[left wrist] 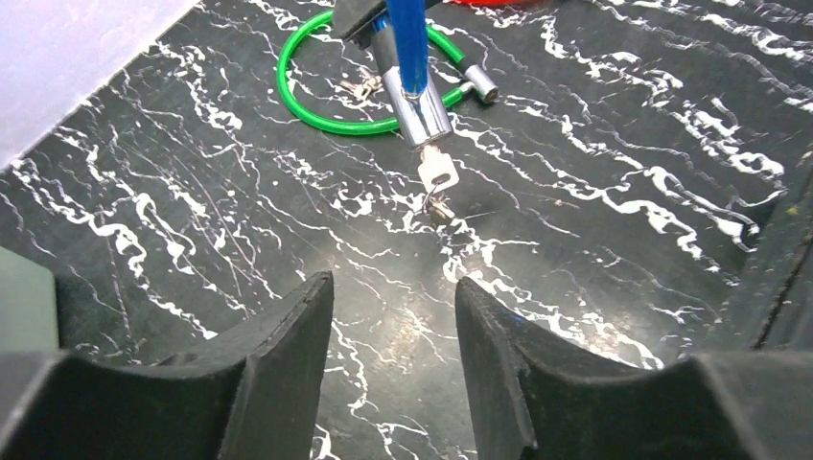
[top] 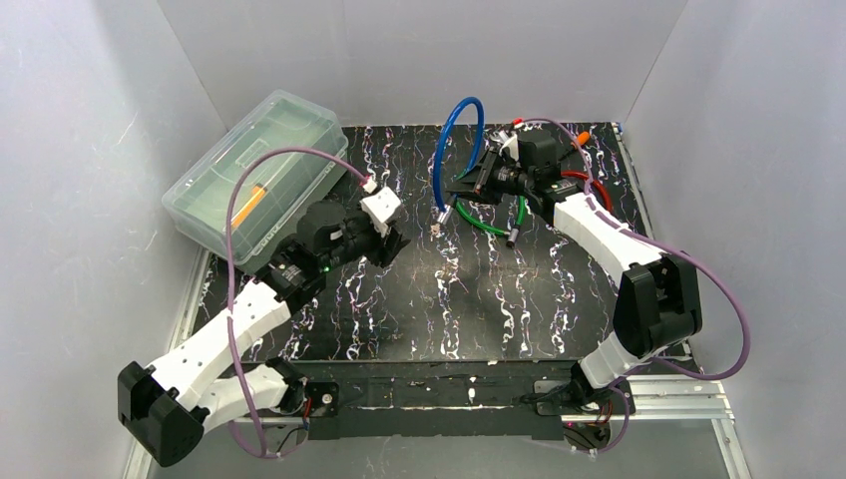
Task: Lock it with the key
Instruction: Lock the lock.
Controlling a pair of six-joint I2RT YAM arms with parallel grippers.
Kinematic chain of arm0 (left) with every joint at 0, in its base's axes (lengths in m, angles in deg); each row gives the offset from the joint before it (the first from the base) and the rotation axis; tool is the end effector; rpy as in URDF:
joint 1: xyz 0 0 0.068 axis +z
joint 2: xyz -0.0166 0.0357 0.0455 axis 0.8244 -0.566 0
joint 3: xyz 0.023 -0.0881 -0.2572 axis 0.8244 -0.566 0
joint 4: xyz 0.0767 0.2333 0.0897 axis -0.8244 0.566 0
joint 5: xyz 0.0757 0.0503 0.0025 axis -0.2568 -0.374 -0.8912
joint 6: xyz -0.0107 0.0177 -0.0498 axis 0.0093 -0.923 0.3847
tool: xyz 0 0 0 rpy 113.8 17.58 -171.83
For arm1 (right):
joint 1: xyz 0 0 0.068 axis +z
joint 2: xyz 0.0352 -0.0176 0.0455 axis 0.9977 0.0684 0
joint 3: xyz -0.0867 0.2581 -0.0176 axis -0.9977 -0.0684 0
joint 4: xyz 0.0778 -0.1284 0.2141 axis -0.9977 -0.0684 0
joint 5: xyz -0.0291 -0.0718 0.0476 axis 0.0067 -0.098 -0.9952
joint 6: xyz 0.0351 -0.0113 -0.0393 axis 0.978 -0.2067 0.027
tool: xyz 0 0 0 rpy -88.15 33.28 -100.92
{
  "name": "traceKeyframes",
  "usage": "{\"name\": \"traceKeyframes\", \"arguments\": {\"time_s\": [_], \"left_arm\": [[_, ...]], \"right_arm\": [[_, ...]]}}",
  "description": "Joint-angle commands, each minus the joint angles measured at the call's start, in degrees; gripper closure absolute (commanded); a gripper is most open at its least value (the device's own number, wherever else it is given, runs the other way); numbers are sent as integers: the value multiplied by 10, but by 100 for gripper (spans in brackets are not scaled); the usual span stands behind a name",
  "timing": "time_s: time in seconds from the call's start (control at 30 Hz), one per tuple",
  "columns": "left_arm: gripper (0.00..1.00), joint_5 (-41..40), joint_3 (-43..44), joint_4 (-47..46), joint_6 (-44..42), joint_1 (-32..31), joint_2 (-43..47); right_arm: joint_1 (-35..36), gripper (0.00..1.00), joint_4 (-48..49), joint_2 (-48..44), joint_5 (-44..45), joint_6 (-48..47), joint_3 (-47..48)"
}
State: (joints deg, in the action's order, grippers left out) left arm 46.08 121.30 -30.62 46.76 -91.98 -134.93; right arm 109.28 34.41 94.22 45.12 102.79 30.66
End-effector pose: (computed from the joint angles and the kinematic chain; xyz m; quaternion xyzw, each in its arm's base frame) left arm 0.1856 -0.1479 0.3501 0.3665 0.6707 -0.2423 0.5976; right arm 0.3327 0.1613 0.3115 0.0651 0.8187 0.4882 0.2951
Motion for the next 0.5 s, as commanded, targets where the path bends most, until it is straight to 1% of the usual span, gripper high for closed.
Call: {"name": "traceKeyframes", "arguments": {"time_s": [0.0, 0.1, 0.23, 0.33, 0.47], "left_arm": [[54, -76, -21, -80, -73, -39, -6], [56, -107, -17, -103, -97, -69, -32], [55, -132, -15, -129, -128, -113, -53], [54, -164, -6, -133, -128, -135, -75], [53, -194, 10, -134, -116, -149, -101]], "right_arm": [[-2, 99, 37, -10, -4, 33, 29], [-2, 99, 37, -9, -5, 41, 27], [-3, 99, 37, -12, -1, 40, 27], [-3, 99, 37, -13, -3, 43, 26], [-3, 99, 37, -17, -4, 45, 23]]}}
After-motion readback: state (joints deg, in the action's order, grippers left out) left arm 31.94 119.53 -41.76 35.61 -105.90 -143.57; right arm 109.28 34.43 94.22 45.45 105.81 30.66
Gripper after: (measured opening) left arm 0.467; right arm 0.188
